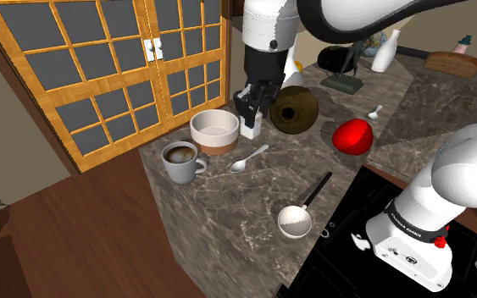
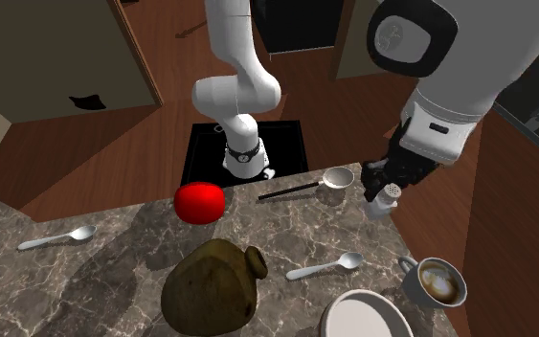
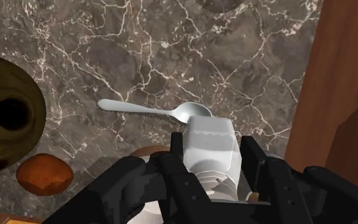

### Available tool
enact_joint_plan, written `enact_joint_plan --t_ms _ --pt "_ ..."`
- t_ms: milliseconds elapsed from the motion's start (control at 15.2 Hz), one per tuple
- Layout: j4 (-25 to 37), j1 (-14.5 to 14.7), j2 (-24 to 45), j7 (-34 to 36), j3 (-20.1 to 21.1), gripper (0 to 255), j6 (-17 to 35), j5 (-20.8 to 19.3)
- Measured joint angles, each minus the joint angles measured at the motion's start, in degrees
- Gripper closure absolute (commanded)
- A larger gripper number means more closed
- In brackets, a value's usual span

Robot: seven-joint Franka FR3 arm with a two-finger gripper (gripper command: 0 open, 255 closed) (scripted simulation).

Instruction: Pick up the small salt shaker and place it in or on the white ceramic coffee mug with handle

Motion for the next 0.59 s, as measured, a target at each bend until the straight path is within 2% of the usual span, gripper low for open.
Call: enact_joint_plan --t_ms 330,462,594 --pt "12.8 -2.6 14.4 7.6 6.2 255 -1.1 -8.0" --pt "18.1 -2.7 20.2 10.4 7.8 255 -2.3 -12.0" --pt "24.1 -1.2 27.2 14.1 9.3 255 -3.9 -17.0"
